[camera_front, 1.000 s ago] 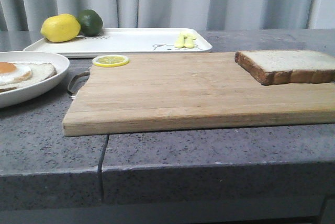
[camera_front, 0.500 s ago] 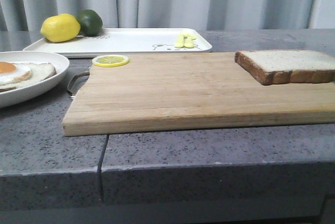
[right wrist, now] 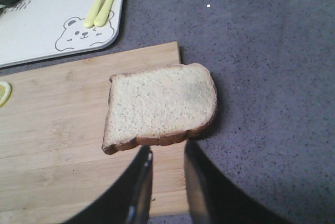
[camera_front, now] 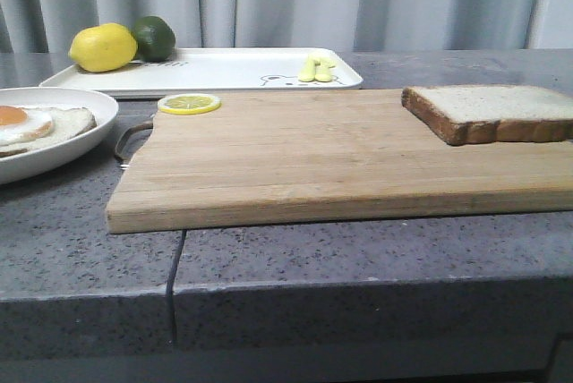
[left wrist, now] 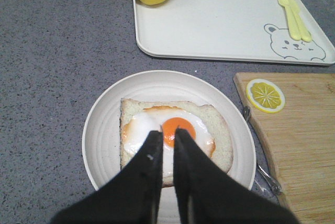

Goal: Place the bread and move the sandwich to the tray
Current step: 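Lower the right gripper and grasp the bread slice by its edge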

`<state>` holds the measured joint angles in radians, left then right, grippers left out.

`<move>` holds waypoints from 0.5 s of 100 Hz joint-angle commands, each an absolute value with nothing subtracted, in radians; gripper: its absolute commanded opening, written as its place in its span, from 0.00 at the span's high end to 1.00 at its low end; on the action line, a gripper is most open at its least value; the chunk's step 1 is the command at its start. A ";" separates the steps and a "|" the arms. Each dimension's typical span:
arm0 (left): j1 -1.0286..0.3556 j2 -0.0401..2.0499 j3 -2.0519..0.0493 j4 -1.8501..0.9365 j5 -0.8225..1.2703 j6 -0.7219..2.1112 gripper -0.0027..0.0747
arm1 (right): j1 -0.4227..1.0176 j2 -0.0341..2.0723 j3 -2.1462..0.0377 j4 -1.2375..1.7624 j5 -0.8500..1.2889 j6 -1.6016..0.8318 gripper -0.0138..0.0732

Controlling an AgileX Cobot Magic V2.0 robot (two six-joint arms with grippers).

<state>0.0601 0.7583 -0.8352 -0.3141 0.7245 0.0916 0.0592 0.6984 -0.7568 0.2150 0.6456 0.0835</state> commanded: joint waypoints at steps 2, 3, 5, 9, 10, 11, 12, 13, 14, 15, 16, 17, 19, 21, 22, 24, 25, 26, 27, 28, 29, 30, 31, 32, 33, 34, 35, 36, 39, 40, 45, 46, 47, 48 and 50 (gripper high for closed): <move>0.053 0.758 -0.872 -0.341 0.669 0.094 0.76 | 0.061 0.704 -0.791 0.224 0.533 0.084 0.39; 0.053 0.758 -0.872 -0.341 0.669 0.094 0.75 | 0.061 0.704 -0.791 0.224 0.530 0.086 0.37; 0.053 0.758 -0.872 -0.341 0.669 0.094 0.72 | 0.060 0.704 -0.791 0.224 0.525 0.089 0.35; 0.053 0.758 -0.872 -0.341 0.669 0.094 0.65 | 0.058 0.708 -0.791 0.224 0.510 0.104 0.33; 0.053 0.758 -0.872 -0.341 0.669 0.094 0.64 | 0.058 0.713 -0.791 0.224 0.507 0.110 0.33; 0.053 0.758 -0.872 -0.341 0.669 0.094 0.63 | 0.058 0.718 -0.791 0.224 0.503 0.114 0.33; 0.053 0.758 -0.872 -0.341 0.669 0.094 0.62 | 0.058 0.720 -0.791 0.224 0.501 0.119 0.33; 0.053 0.758 -0.872 -0.341 0.669 0.094 0.61 | 0.058 0.726 -0.791 0.224 0.499 0.122 0.33; 0.053 0.758 -0.872 -0.341 0.669 0.094 0.59 | 0.058 0.729 -0.791 0.224 0.496 0.125 0.33; 0.053 0.758 -0.872 -0.341 0.669 0.094 0.59 | 0.058 0.735 -0.791 0.224 0.494 0.132 0.33; 0.053 0.758 -0.872 -0.341 0.669 0.094 0.58 | 0.058 0.738 -0.791 0.224 0.491 0.136 0.33; 0.053 0.758 -0.872 -0.341 0.669 0.094 0.57 | 0.058 0.741 -0.791 0.224 0.489 0.143 0.33; 0.053 0.758 -0.872 -0.341 0.669 0.094 0.56 | 0.058 0.753 -0.791 0.224 0.483 0.152 0.33; 0.053 0.758 -0.872 -0.341 0.669 0.094 0.56 | 0.057 0.769 -0.791 0.224 0.479 0.158 0.33; 0.053 0.758 -0.872 -0.341 0.669 0.094 0.56 | 0.056 0.780 -0.791 0.224 0.477 0.165 0.33; 0.053 0.758 -0.872 -0.341 0.669 0.094 0.56 | 0.053 0.792 -0.791 0.225 0.472 0.177 0.33; 0.053 0.758 -0.872 -0.341 0.669 0.094 0.56 | 0.051 0.804 -0.791 0.229 0.468 0.180 0.33; 0.053 0.758 -0.872 -0.341 0.669 0.094 0.56 | 0.050 0.810 -0.791 0.230 0.467 0.188 0.33; 0.053 0.758 -0.872 -0.341 0.669 0.094 0.56 | 0.046 0.823 -0.791 0.232 0.465 0.191 0.33; 0.053 0.758 -0.872 -0.341 0.669 0.094 0.56 | 0.044 0.829 -0.791 0.236 0.461 0.194 0.33; 0.053 0.758 -0.872 -0.341 0.669 0.094 0.56 | 0.040 0.842 -0.791 0.238 0.459 0.199 0.33; 0.053 0.758 -0.872 -0.341 0.669 0.094 0.56 | 0.038 0.848 -0.791 0.244 0.456 0.201 0.33; 0.053 0.758 -0.872 -0.341 0.669 0.094 0.56 | 0.033 0.855 -0.791 0.247 0.455 0.205 0.33; 0.053 0.758 -0.872 -0.341 0.669 0.094 0.56 | 0.030 0.867 -0.791 0.252 0.451 0.208 0.33; 0.053 0.758 -0.872 -0.341 0.669 0.094 0.56 | 0.027 0.874 -0.791 0.256 0.449 0.210 0.33; 0.053 0.758 -0.872 -0.341 0.669 0.094 0.56 | 0.020 0.886 -0.791 0.259 0.447 0.212 0.33; 0.053 0.758 -0.872 -0.341 0.669 0.094 0.56 | 0.017 0.893 -0.791 0.268 0.445 0.213 0.33; 0.053 0.758 -0.872 -0.341 0.669 0.094 0.56 | 0.009 0.905 -0.791 0.272 0.443 0.217 0.33; 0.053 0.758 -0.872 -0.341 0.669 0.094 0.56 | -0.007 0.927 -0.791 0.302 0.435 0.217 0.33; 0.053 0.758 -0.872 -0.341 0.669 0.094 0.56 | -0.011 0.932 -0.791 0.308 0.434 0.217 0.33; 0.053 0.758 -0.872 -0.341 0.669 0.094 0.56 | -0.047 0.966 -0.791 0.353 0.429 0.217 0.33; 0.053 0.758 -0.872 -0.341 0.669 0.094 0.56 | -0.052 0.974 -0.791 0.365 0.428 0.216 0.33; 0.053 0.758 -0.872 -0.341 0.669 0.094 0.56 | -0.056 0.977 -0.791 0.371 0.428 0.216 0.33; 0.053 0.758 -0.872 -0.341 0.669 0.094 0.56 | -0.065 0.984 -0.791 0.376 0.428 0.216 0.33; 0.053 0.758 -0.872 -0.341 0.669 0.094 0.56 | -0.078 0.994 -0.791 0.391 0.428 0.216 0.33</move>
<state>0.0601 0.7583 -0.8352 -0.3180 0.7245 0.0916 -0.0263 0.9585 -0.7568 0.3168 0.5092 0.2101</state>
